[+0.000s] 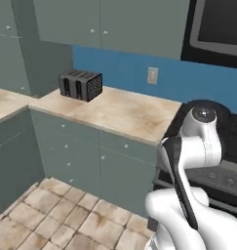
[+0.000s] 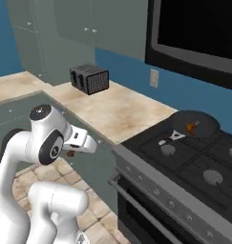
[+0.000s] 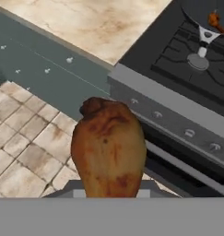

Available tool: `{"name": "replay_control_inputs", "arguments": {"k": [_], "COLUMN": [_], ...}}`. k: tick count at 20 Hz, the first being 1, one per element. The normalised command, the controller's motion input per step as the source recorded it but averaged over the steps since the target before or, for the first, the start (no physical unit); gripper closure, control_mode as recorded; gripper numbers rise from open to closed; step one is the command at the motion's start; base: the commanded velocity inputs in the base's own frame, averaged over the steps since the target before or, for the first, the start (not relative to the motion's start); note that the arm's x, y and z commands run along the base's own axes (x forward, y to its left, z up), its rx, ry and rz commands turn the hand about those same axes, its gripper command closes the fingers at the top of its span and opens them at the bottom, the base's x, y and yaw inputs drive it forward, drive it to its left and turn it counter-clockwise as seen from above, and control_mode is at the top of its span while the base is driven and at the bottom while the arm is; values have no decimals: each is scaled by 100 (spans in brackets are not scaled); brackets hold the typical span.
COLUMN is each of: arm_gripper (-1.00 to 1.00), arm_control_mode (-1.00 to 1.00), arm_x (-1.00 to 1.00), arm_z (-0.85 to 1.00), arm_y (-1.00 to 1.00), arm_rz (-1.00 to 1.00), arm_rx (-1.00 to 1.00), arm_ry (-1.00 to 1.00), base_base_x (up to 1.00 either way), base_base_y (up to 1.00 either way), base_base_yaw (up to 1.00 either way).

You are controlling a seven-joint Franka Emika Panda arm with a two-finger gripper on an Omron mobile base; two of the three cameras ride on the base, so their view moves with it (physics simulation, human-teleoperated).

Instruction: Take the chicken drumsticks from the pan and place one on each plate on the dining counter.

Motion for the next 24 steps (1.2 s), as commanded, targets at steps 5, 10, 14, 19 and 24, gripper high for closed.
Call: {"name": "replay_control_inputs", "arguments": {"k": [5, 10, 14, 19, 24], "arm_gripper": [100, 100, 100, 100, 100], "arm_control_mode": [100, 100, 100, 100, 100], "arm_x": [0, 0, 0, 0, 0], "arm_z": [0, 0, 0, 0, 0], "arm_y": [0, 0, 0, 0, 0], "arm_rz": [0, 0, 0, 0, 0], "arm_rx": [0, 0, 0, 0, 0], "arm_ry": [0, 0, 0, 0, 0], "base_base_x": [0, 0, 0, 22, 35], "base_base_y": [0, 0, 31, 100, 100], "base_base_yaw": [73, 82, 68, 30, 17]}}
